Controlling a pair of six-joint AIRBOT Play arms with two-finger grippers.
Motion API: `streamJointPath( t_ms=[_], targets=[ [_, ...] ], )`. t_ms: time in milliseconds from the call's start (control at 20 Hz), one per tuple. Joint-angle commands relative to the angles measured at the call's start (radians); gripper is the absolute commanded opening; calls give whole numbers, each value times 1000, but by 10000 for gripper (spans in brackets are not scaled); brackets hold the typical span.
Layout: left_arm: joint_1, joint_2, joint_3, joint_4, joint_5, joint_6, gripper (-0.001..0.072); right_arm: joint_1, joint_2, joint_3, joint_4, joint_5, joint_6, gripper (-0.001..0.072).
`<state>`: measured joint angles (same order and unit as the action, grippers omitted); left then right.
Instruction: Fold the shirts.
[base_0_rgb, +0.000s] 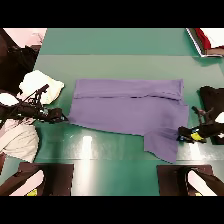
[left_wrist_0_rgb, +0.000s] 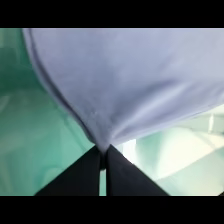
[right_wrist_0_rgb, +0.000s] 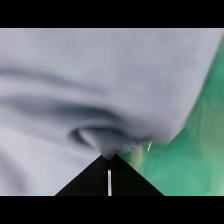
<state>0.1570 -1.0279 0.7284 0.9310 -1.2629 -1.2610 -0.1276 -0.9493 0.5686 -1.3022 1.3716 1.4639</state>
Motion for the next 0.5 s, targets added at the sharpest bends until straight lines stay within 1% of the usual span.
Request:
streamJointPath(
  t_ms=[0, 100, 150, 250, 300, 350, 450],
  targets=[
    [1, 61, 27, 87, -102, 3, 23, 3, 139, 97, -97, 169, -10, 15],
    [1, 136, 14, 142, -166, -3, 23, 6, 221, 142, -97, 217, -16, 15],
    [1, 172, -2, 161, -191, -25, 23, 5, 262, 155, -97, 246, -16, 15],
    [1, 213, -36, 149, -244, -66, 24, 5, 330, 160, -96, 271, -16, 14],
    [1, 211, -37, 124, -249, -76, 24, 5, 352, 161, -94, 259, -16, 14],
    [1, 210, -34, 95, -217, -78, 23, 5, 362, 161, -93, 234, -16, 14],
    [1, 203, -12, -1, -96, -74, 24, 6, 341, 161, -49, 157, -18, 14]
  ],
)
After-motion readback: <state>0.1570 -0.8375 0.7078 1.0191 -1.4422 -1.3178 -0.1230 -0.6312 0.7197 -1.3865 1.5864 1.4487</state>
